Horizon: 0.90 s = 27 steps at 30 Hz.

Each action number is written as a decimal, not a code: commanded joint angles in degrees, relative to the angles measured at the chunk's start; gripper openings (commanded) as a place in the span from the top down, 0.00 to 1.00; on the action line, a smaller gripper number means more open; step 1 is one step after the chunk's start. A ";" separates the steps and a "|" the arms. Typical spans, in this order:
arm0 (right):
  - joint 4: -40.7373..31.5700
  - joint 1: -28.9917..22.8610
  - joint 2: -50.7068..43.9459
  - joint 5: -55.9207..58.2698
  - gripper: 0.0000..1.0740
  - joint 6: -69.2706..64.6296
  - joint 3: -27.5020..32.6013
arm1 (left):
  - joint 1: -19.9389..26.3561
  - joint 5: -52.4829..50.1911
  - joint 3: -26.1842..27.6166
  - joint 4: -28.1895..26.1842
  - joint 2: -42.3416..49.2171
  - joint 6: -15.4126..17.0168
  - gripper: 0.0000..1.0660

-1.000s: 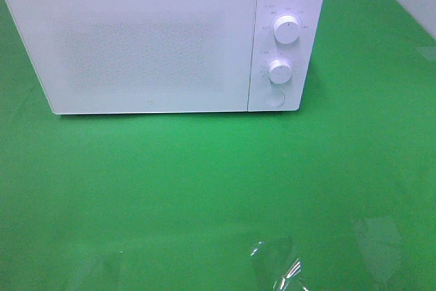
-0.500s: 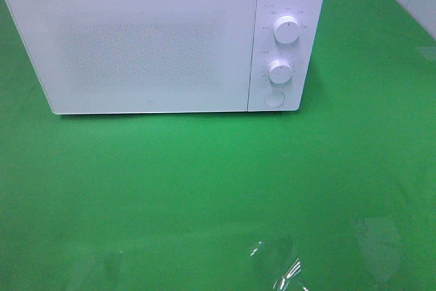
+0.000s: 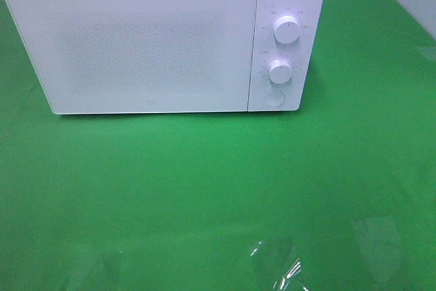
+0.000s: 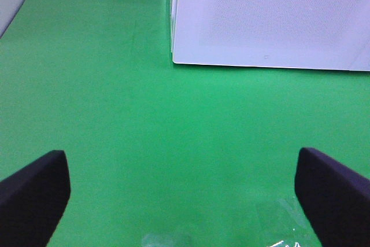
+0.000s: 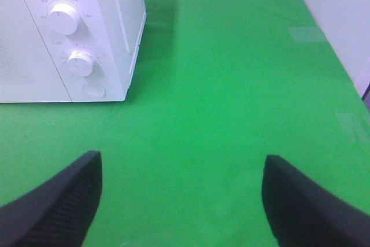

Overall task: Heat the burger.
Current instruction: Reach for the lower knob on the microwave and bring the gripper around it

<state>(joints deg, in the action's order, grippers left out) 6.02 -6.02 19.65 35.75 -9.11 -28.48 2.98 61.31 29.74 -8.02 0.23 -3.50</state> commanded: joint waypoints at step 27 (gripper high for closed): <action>-0.17 0.40 27.50 -52.02 0.31 0.52 12.26 | 0.06 -0.06 -0.17 -0.34 0.86 -0.11 0.09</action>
<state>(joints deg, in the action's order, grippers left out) 5.84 -6.02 46.52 -14.21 -9.11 -16.33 2.98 61.31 29.74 -8.02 0.23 -3.50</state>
